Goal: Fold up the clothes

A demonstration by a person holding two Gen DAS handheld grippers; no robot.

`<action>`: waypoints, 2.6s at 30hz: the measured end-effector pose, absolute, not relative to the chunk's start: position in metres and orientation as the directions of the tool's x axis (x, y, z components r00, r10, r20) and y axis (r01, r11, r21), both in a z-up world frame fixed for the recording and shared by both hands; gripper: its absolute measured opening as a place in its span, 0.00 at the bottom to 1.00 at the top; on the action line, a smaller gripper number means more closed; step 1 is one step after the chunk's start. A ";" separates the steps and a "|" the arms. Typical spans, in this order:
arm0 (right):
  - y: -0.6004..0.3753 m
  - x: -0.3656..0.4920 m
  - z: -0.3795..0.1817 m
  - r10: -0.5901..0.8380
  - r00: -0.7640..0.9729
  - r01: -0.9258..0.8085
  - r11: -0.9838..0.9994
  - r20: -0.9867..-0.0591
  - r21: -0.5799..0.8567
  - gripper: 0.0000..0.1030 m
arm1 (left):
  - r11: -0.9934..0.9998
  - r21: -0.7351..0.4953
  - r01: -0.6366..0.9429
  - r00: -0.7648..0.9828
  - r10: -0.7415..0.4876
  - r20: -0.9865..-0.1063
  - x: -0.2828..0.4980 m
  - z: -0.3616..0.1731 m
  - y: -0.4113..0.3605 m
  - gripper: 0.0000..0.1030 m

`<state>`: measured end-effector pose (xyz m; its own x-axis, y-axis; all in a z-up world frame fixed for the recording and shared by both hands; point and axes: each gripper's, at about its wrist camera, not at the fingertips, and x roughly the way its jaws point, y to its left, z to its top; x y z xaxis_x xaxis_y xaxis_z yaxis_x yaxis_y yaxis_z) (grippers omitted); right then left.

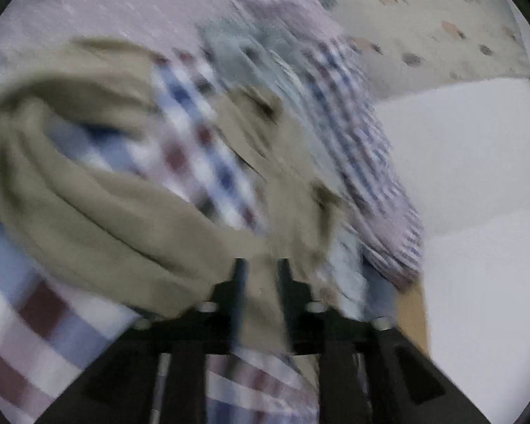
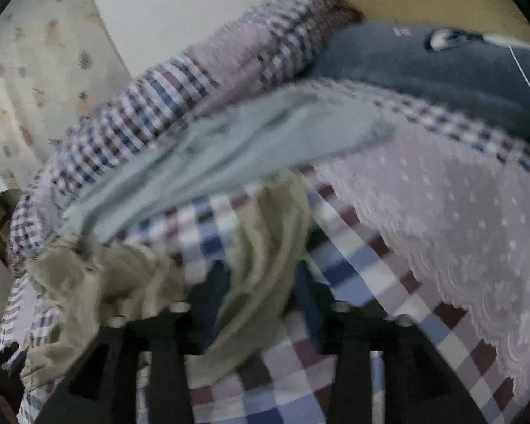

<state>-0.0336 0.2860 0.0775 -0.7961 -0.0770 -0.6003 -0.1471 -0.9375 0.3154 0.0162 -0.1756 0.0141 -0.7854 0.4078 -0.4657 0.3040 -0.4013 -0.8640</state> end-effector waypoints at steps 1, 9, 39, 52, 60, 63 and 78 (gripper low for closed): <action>0.282 -0.031 0.083 -0.091 -0.811 -0.119 -0.941 -0.578 0.316 0.54 | -0.396 -0.876 0.277 -0.782 0.437 -0.445 0.014 0.016 -0.168 0.57; 0.253 -0.029 0.082 -0.149 -0.805 -0.026 -0.958 -0.574 0.285 0.56 | -0.376 -0.878 0.298 -0.646 0.598 -0.475 0.002 0.006 -0.113 0.76; 0.201 -0.016 0.092 -0.327 -0.762 0.283 -0.945 -0.560 0.166 0.63 | -0.304 -0.845 0.440 -0.756 0.383 -0.531 0.005 -0.031 -0.159 0.03; 0.223 -0.020 0.099 -0.338 -0.775 0.256 -0.940 -0.534 0.224 0.66 | -0.310 -0.857 0.412 -0.884 0.093 -0.459 0.047 0.025 -0.242 0.01; 0.231 -0.027 0.094 -0.411 -0.716 0.301 -0.911 -0.564 0.282 0.68 | -0.252 -0.846 0.470 -0.876 -0.252 -0.412 0.106 0.048 -0.323 0.01; 0.220 -0.031 0.082 -0.454 -0.650 0.351 -0.891 -0.609 0.289 0.68 | -0.261 -0.821 0.507 -0.860 -0.219 -0.462 0.097 0.037 -0.327 0.01; 0.185 -0.010 0.079 -0.534 -0.584 0.483 -0.834 -0.611 0.267 0.68 | -0.277 -0.791 0.545 -0.838 -0.178 -0.515 0.099 0.036 -0.296 0.74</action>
<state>-0.0105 0.1850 0.0789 -0.5841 -0.5340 -0.6113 0.4831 -0.8339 0.2669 0.0993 -0.2962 0.0359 -0.8383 -0.1785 -0.5152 0.5452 -0.2766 -0.7914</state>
